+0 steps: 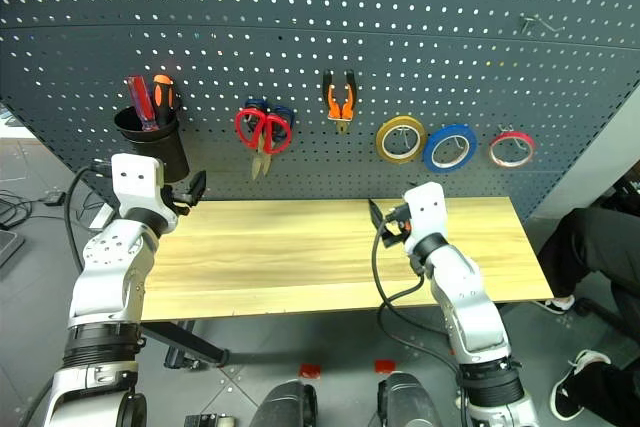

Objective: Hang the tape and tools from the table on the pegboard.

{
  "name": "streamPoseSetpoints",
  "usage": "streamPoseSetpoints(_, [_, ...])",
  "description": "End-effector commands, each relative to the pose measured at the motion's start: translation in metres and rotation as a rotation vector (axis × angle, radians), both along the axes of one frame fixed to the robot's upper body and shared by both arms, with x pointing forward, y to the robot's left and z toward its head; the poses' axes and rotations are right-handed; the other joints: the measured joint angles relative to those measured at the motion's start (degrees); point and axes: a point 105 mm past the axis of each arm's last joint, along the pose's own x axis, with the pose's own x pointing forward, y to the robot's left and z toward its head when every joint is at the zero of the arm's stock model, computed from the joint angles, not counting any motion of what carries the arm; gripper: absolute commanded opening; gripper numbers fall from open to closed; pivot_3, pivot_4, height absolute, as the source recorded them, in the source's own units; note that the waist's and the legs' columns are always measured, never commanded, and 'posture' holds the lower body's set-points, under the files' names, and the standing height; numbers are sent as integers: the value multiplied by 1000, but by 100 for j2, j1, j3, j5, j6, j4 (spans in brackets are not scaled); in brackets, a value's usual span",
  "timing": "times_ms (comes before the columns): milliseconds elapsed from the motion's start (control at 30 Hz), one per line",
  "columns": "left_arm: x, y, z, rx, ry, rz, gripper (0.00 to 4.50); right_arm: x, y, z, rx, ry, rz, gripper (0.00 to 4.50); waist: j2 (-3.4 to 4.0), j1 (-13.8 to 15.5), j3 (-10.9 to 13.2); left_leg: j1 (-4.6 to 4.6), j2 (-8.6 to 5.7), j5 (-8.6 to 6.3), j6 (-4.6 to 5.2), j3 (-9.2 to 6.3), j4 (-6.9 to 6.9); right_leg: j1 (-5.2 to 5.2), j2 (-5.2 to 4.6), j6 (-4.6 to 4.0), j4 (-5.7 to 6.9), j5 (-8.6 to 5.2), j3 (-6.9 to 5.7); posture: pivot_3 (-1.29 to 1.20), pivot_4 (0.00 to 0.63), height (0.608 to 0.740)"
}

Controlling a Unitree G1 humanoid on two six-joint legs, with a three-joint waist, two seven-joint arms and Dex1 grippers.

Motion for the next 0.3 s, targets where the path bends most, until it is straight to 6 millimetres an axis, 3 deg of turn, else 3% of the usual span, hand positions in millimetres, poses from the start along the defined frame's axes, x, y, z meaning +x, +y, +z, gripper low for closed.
streamPoseSetpoints(33, [-1, 0, -1, -13, -16, -2, 3542, 0, -26, -3, 8, -42, -120, 4500, 11, -1, -26, 0, 0, 0, 0, 1, 0, 0, 1, 0, 1, 0, 2, -127, 82, 740])
streamPoseSetpoints(300, [-7, 6, -28, -27, 28, 48, 3542, 0, -64, -33, 7, 23, -282, 4500, 29, -20, -159, 13, 3, 0, 0, 11, -1, 2, 17, 0, 4, 0, 27, -130, 61, 740])
